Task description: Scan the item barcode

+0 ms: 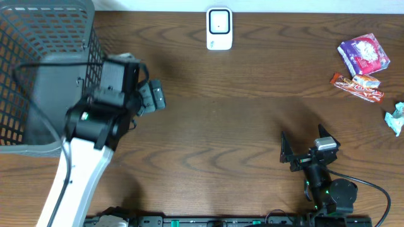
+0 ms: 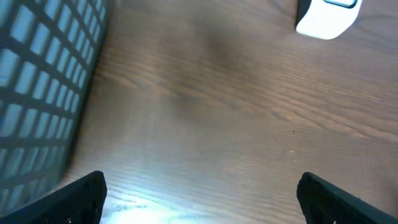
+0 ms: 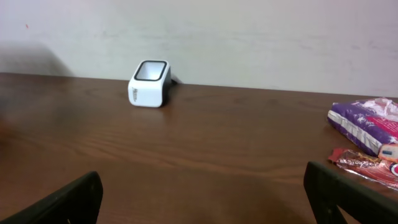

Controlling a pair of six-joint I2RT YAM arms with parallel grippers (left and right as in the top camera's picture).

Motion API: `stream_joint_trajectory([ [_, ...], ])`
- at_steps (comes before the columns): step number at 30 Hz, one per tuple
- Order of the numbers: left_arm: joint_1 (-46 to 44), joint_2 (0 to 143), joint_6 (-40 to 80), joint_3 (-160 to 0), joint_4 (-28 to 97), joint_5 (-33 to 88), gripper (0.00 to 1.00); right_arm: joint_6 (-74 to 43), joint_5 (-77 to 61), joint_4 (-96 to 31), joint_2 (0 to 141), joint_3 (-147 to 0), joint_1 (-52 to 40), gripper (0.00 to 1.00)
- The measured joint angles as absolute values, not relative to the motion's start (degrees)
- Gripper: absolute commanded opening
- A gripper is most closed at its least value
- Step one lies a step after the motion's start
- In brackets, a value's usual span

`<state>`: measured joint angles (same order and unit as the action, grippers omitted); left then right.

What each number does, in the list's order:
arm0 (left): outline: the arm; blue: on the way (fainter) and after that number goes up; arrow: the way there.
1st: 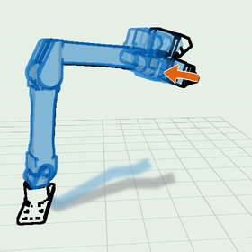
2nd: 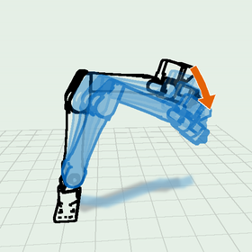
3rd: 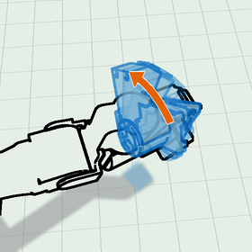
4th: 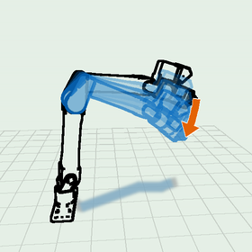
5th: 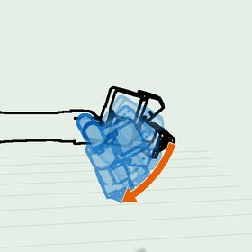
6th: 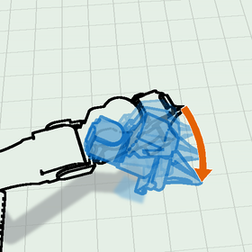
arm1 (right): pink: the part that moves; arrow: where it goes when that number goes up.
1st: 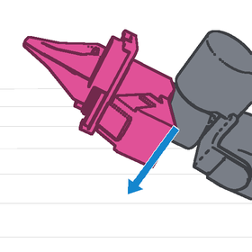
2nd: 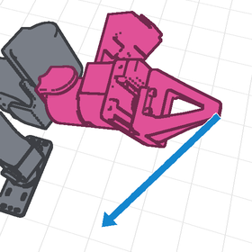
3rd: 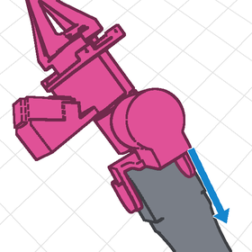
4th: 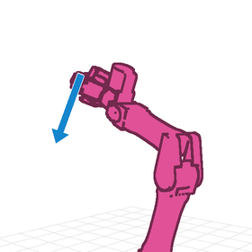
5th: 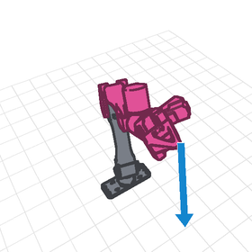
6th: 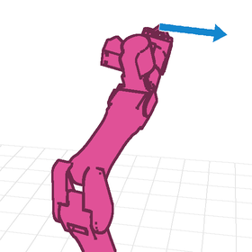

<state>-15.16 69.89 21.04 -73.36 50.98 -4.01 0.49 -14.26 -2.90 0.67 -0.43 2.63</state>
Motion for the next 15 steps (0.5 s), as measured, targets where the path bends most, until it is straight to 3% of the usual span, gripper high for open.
stream_joint_trajectory([
  [15, -15.2, 48.9, 19.4, -48.7, 28.6, -4.5, 0.98, 0.5, -14.1, -2.9, 0.7, -0.4, 2.6, 0.99],
])
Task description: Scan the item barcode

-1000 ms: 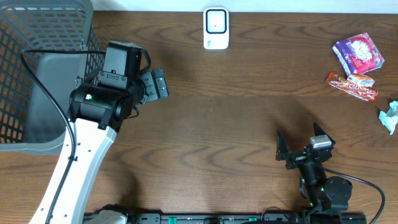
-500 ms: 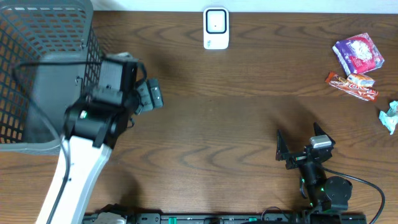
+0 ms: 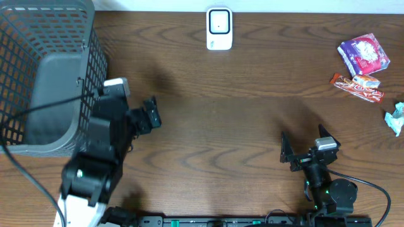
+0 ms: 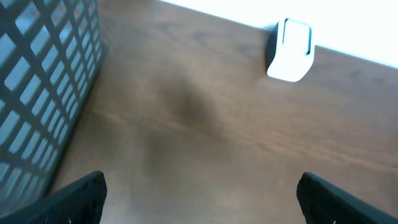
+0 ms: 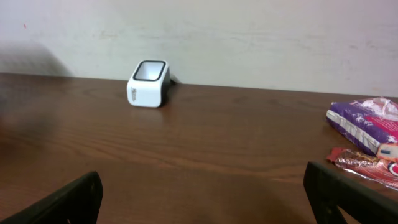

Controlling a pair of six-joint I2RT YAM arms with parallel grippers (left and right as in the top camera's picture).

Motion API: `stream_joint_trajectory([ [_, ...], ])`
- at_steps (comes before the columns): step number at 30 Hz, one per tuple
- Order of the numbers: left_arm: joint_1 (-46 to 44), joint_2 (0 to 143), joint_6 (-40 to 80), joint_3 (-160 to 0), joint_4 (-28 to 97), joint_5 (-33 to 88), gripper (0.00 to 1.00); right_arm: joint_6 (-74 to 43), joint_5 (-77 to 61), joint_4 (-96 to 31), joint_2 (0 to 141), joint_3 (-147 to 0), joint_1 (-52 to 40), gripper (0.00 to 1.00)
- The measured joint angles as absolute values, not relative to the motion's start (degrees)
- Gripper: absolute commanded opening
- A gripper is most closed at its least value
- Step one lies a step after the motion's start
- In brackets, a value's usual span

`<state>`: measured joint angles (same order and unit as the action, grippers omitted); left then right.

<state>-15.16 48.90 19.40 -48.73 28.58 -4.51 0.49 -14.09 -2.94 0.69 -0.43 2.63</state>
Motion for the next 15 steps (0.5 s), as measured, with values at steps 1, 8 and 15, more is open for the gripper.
stream_joint_trajectory([
  [1, -15.2, 47.0, 19.4, -46.4, 26.1, -4.5, 0.98, 0.5, -14.1, -2.9, 0.7, -0.4, 2.6, 0.99],
  [8, -14.4, 32.3, 19.4, -32.4, 14.1, -4.7, 0.98, 0.5, -14.1, -2.9, 0.7, -0.4, 2.6, 0.99],
  [15, -11.1, 19.4, 19.4, -23.7, 13.3, -4.7, 0.98, 0.5, -14.1, -2.9, 0.7, -0.4, 2.6, 0.99],
])
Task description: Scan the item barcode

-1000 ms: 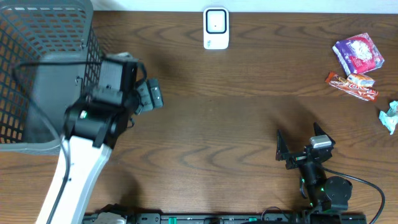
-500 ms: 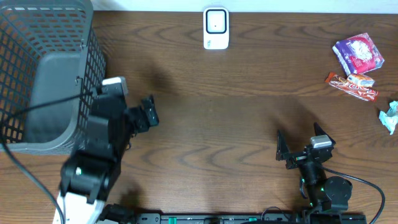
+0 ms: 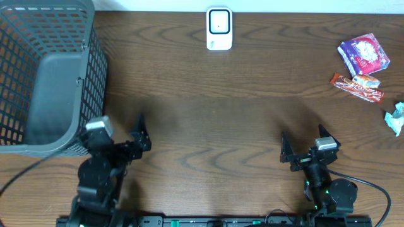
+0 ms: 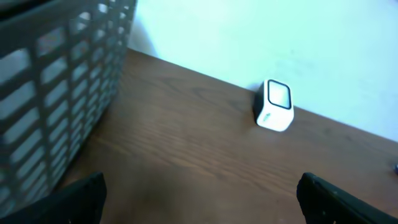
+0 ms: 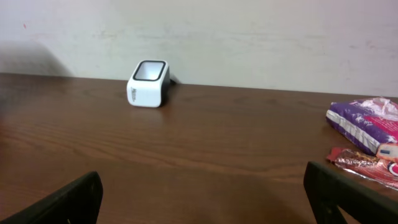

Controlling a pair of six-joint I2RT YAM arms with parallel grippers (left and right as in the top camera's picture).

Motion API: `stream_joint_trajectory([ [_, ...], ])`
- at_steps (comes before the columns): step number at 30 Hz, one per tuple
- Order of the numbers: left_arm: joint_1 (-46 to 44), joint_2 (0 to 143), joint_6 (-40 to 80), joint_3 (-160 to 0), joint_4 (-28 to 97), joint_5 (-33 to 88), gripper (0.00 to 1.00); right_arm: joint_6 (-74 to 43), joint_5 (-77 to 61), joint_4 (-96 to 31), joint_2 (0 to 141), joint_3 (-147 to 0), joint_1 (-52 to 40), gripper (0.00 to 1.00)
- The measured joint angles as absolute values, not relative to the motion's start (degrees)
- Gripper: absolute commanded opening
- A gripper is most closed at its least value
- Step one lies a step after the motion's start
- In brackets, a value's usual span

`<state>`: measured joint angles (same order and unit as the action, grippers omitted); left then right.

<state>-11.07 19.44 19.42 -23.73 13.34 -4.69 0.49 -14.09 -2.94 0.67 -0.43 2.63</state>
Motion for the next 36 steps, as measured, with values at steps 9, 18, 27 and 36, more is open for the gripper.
stream_joint_trajectory([
  [9, -8.2, 6.9, 19.4, -18.3, 14.5, -4.7, 0.98, 0.5, -14.1, -3.0, 0.7, -0.4, 2.6, 0.99],
  [18, -5.4, 0.8, 18.1, -11.9, 10.3, -4.7, 0.98, 0.5, -14.1, -2.9, 0.7, -0.4, 2.6, 0.99],
  [27, -5.4, 0.6, 10.6, -6.9, -6.7, -1.3, 0.98, 0.5, -14.1, -2.9, 0.7, -0.4, 2.6, 0.99],
  [36, -5.4, 0.6, 8.5, -1.0, -13.7, 1.9, 0.98, 0.5, -14.1, -2.9, 0.7, -0.4, 2.6, 0.99],
])
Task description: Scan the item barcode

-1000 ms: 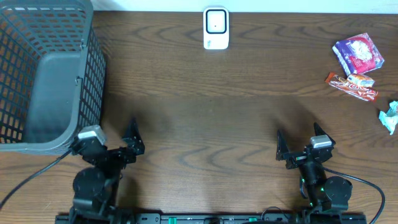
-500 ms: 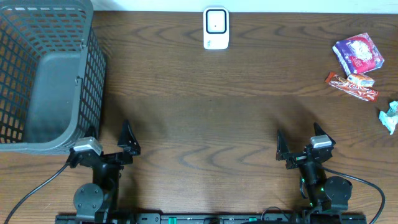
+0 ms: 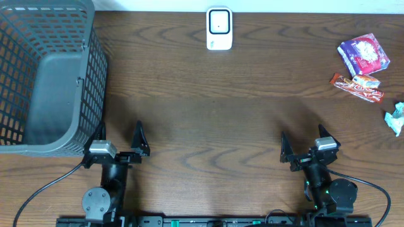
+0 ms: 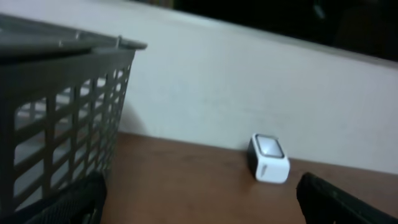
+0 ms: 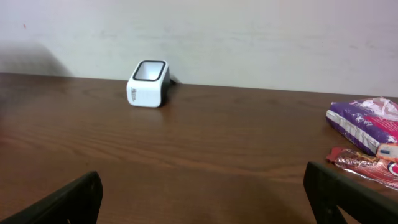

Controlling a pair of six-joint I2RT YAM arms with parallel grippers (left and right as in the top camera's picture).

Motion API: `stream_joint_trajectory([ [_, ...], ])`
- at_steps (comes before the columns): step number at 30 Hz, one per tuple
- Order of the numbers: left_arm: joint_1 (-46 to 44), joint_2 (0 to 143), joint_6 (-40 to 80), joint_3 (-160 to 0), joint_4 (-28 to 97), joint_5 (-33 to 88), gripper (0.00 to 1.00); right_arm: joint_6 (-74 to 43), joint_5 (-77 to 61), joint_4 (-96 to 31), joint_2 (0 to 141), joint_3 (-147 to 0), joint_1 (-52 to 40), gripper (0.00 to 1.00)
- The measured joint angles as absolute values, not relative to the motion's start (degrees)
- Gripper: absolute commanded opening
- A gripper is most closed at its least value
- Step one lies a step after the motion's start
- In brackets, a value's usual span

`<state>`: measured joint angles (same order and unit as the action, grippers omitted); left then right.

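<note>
The white barcode scanner point(image 3: 219, 28) stands at the table's far edge, also seen in both wrist views point(image 4: 268, 159) point(image 5: 149, 84). A purple packet point(image 3: 363, 53) point(image 5: 367, 124) and a red-orange candy bar point(image 3: 357, 86) point(image 5: 367, 165) lie at the far right. My left gripper point(image 3: 118, 140) point(image 4: 202, 199) rests open and empty at the front left. Open and empty too, my right gripper point(image 3: 303, 145) point(image 5: 202, 199) sits at the front right, well short of the items.
A grey mesh basket point(image 3: 44, 75) point(image 4: 56, 124) fills the back left corner, just beyond the left gripper. A crumpled white wrapper point(image 3: 396, 118) lies at the right edge. A pale wall runs behind the scanner.
The left arm has drawn back a little further to the front edge. Its camera now looks level at the wall, scanner and basket. The right arm is unchanged.
The left arm was stretched out beside the basket with its gripper open and empty. It then stood progressively nearer the front edge, and now rests folded there. The right arm and the items stayed put throughout.
</note>
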<state>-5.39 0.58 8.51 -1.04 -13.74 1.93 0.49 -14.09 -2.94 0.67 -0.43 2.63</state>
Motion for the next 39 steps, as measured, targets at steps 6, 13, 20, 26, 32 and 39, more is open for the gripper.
stream_joint_trajectory([
  [6, -5.4, 0.6, 6.5, -0.6, -15.6, 5.8, 0.98, 0.5, -14.1, -2.9, 0.7, -0.4, 2.6, 0.99],
  [13, -5.4, 0.6, 3.8, -0.4, -5.3, 7.7, 0.98, 0.5, -14.1, -2.9, 0.7, -0.4, 2.6, 0.99],
  [20, -5.4, 0.6, 0.4, -0.4, 0.0, 7.7, 0.98, 0.5, -14.1, -2.9, 0.7, -0.4, 2.6, 0.99],
  [26, -5.4, 0.6, -0.7, -0.8, 1.1, 5.2, 0.98, 0.5, -14.1, -2.9, 0.7, -0.4, 2.6, 0.99],
  [32, -5.4, 0.6, -1.0, -0.9, 1.5, 3.7, 0.98, 0.5, -14.1, -2.9, 0.7, -0.4, 2.6, 0.99],
  [39, -5.4, 0.6, -1.3, -0.9, 1.5, 3.1, 0.98, 0.5, -14.1, -2.9, 0.7, -0.4, 2.6, 0.99],
])
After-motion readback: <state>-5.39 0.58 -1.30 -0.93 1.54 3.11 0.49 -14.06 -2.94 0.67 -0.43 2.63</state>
